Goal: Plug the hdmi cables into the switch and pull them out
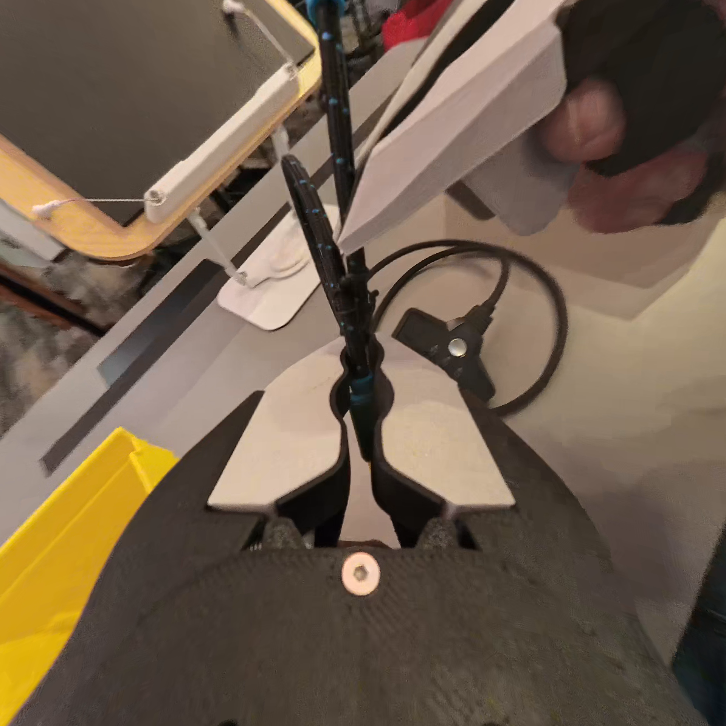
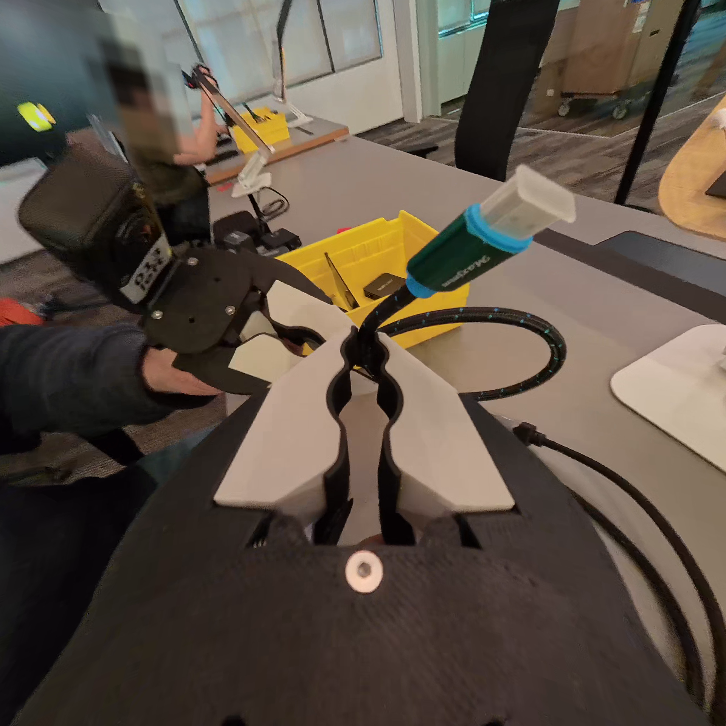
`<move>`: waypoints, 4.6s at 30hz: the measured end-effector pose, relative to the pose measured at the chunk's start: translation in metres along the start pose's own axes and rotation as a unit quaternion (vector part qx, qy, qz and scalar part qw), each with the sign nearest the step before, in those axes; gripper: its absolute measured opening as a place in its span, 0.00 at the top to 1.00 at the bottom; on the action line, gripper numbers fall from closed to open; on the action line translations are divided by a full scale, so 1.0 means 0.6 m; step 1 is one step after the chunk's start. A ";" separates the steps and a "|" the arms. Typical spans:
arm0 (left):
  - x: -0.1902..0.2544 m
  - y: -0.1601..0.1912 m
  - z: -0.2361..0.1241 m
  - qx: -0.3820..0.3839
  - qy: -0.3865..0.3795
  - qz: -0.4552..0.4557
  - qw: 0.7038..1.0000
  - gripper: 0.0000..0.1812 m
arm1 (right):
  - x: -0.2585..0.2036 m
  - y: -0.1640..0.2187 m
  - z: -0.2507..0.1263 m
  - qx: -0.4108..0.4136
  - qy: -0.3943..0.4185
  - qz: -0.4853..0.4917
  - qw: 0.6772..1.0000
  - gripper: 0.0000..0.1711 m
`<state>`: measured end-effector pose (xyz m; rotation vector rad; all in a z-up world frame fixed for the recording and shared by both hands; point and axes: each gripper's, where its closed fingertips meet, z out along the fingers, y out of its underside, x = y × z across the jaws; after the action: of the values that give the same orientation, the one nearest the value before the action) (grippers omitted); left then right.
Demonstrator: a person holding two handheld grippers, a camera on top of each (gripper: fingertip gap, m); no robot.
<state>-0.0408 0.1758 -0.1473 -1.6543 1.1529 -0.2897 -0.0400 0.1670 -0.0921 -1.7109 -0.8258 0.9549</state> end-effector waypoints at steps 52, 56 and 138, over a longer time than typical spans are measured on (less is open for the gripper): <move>0.031 -0.038 -0.030 0.021 0.038 -0.006 0.999 0.97 | 0.000 0.028 -0.046 -0.087 0.167 -0.369 0.910 0.99; 0.022 -0.044 -0.034 0.038 0.000 0.038 0.999 0.97 | -0.006 0.012 -0.051 0.000 0.095 -0.170 0.981 1.00; 0.020 -0.072 -0.047 0.082 -0.101 0.103 0.986 0.97 | -0.048 0.004 -0.056 0.198 0.001 0.133 0.971 1.00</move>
<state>-0.0306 0.1485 -0.1027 -1.3754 1.1051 -0.0807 -0.0235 0.1274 -0.0806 -1.4911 -0.3719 1.2075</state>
